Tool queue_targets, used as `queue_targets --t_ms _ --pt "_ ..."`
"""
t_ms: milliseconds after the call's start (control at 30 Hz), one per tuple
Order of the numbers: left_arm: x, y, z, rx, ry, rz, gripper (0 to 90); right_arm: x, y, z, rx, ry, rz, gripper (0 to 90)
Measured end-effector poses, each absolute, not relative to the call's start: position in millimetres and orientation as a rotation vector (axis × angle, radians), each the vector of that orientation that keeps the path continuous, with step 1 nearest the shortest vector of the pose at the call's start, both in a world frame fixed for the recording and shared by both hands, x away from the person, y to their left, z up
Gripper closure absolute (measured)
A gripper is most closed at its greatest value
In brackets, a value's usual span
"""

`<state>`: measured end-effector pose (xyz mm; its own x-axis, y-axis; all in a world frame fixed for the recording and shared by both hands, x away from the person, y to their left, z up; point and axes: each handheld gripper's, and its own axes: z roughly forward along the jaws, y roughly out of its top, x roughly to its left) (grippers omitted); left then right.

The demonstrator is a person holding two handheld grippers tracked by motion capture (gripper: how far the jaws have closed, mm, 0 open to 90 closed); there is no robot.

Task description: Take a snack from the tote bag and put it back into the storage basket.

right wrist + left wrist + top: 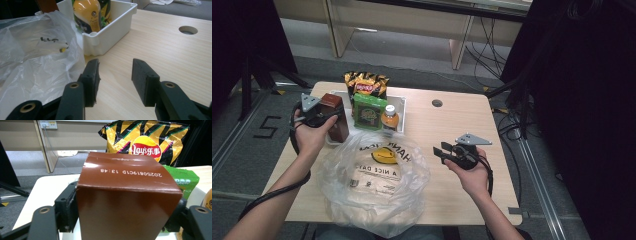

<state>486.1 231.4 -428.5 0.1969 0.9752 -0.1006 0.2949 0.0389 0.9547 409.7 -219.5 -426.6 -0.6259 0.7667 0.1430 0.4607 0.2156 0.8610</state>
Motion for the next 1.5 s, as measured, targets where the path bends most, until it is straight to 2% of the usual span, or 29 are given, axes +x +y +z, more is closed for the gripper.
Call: queue_targets --t_ms 533,1500 --pt "476 232 -422 1.443 1.264 0.827 15.0 412 -221 -428 1.097 2.171 1.347 58.1" --pt "453 232 -419 1.502 1.245 0.811 14.3 410 -218 -428 1.132 2.167 1.374 57.9"
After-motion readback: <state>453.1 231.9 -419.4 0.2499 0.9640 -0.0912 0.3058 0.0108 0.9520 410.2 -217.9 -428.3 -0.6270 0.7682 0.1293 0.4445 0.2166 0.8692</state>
